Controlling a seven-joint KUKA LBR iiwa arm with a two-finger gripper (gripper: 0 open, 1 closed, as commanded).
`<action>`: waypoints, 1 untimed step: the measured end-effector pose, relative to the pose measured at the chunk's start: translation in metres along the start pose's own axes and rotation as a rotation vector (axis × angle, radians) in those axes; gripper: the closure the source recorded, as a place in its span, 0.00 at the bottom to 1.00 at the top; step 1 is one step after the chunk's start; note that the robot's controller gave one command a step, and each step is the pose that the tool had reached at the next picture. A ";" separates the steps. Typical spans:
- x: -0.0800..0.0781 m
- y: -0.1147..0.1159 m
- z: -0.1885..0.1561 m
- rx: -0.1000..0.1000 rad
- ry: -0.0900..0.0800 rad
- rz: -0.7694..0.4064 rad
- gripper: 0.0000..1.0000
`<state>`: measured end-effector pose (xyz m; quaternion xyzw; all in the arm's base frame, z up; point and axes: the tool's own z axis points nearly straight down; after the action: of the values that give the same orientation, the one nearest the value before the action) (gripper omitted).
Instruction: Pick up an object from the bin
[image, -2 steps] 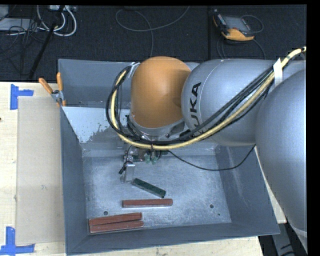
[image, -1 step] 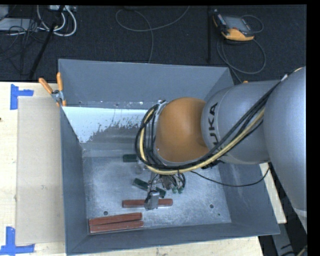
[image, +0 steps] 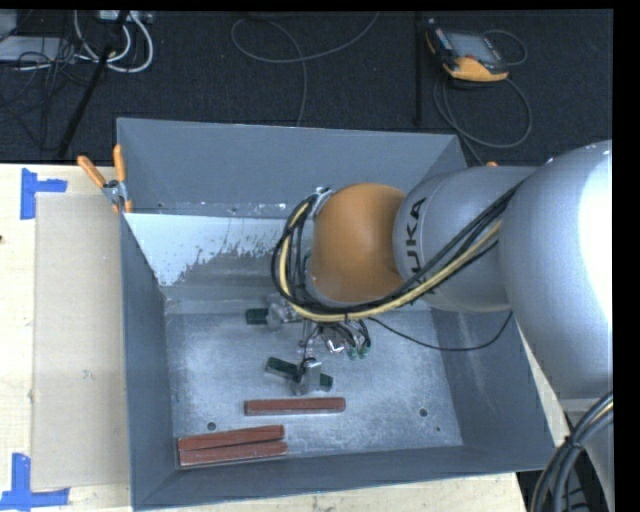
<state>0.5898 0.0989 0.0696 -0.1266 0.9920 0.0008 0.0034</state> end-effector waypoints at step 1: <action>0.045 -0.016 -0.003 -0.001 0.010 -0.227 0.00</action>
Offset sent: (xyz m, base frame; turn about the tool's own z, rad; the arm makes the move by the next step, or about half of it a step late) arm -0.0394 -0.0261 0.0037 -0.2290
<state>0.5498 0.0724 0.0726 -0.2382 0.9712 0.0001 -0.0015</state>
